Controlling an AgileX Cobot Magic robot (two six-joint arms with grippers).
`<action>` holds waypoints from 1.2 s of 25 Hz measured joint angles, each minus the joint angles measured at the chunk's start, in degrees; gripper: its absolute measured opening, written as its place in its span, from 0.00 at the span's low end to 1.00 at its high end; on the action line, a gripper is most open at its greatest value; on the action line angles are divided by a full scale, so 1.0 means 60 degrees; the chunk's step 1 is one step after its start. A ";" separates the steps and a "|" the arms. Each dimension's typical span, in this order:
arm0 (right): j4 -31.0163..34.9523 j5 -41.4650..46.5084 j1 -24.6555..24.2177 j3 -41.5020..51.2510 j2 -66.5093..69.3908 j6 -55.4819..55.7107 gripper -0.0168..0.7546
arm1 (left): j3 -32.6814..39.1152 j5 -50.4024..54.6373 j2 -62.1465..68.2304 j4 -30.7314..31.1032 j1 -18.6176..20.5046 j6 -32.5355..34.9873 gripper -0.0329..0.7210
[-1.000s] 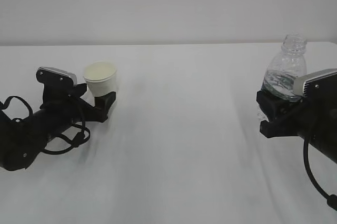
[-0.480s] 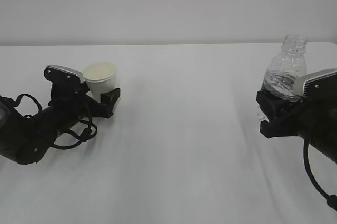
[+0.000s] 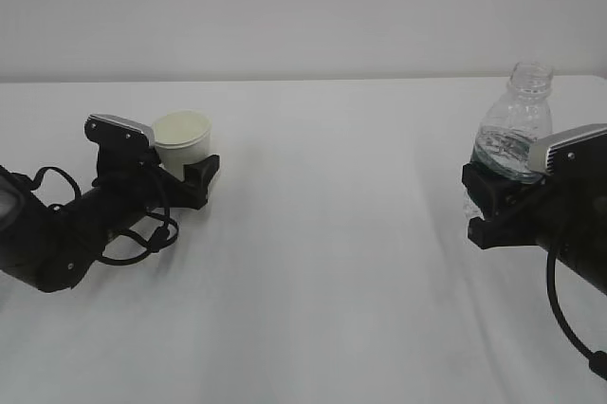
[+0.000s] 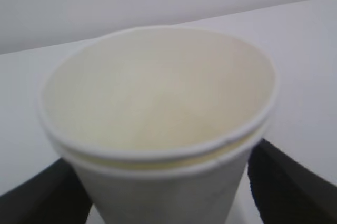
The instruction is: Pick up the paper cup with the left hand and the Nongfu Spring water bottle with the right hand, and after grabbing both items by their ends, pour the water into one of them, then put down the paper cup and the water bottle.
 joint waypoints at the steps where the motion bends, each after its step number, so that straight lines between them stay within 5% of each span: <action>1: 0.0000 0.0000 0.0000 0.0000 0.0000 0.0000 0.47 | -0.0026 0.0000 0.0000 0.0000 0.0000 0.0000 0.89; 30: -0.0006 0.0000 0.0000 0.0000 0.0000 0.0000 0.47 | -0.0087 0.0000 0.0015 0.0000 0.0000 -0.0037 0.68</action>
